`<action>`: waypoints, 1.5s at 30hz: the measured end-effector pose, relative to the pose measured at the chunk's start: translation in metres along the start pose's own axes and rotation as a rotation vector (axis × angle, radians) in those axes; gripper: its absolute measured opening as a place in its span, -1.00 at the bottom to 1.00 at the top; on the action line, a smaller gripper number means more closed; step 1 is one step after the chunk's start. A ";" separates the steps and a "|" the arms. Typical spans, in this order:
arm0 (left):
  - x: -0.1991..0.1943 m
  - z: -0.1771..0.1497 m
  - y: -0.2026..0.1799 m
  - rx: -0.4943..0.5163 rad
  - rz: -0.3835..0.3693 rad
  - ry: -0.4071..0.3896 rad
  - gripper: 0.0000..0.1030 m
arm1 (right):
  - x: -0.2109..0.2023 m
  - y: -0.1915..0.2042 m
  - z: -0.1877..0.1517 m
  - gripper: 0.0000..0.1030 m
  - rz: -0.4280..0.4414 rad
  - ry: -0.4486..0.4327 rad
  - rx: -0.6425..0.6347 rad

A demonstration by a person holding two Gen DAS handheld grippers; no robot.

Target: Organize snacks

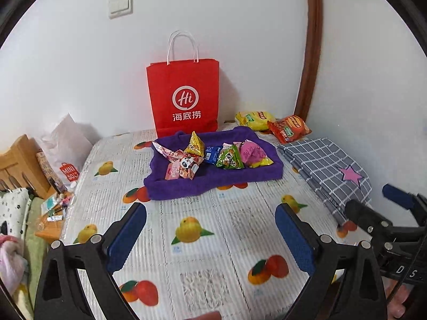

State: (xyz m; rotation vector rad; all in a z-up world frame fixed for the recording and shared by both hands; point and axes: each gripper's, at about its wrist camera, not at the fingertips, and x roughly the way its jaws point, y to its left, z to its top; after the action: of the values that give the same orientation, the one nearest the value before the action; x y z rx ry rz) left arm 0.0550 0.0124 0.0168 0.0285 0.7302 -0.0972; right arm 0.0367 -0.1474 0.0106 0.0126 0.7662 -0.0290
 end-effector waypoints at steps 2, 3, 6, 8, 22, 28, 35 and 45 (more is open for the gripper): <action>-0.007 -0.007 -0.003 -0.003 0.004 0.004 0.90 | -0.010 0.000 -0.006 0.94 0.003 -0.008 0.001; -0.010 -0.010 -0.005 -0.005 -0.003 0.004 0.90 | -0.013 0.001 -0.008 0.94 0.003 -0.010 -0.002; -0.018 -0.017 -0.005 -0.027 -0.017 0.006 0.90 | -0.020 0.002 -0.015 0.94 -0.012 -0.020 -0.022; -0.022 -0.020 -0.004 -0.038 -0.023 0.001 0.90 | -0.022 0.002 -0.018 0.94 -0.041 -0.028 -0.030; -0.043 -0.025 -0.008 -0.024 -0.017 -0.032 0.90 | -0.024 -0.011 -0.028 0.94 -0.042 -0.014 0.044; -0.046 -0.026 -0.008 -0.025 -0.019 -0.038 0.90 | -0.028 -0.008 -0.028 0.94 -0.042 -0.024 0.037; -0.047 -0.026 -0.006 -0.031 -0.022 -0.038 0.90 | -0.033 -0.004 -0.028 0.94 -0.043 -0.035 0.025; -0.048 -0.028 -0.006 -0.033 -0.023 -0.036 0.90 | -0.036 0.000 -0.029 0.94 -0.046 -0.044 0.020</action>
State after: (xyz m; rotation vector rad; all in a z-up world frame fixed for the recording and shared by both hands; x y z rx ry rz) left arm 0.0007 0.0114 0.0281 -0.0133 0.6958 -0.1077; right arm -0.0098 -0.1464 0.0147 0.0136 0.7221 -0.0804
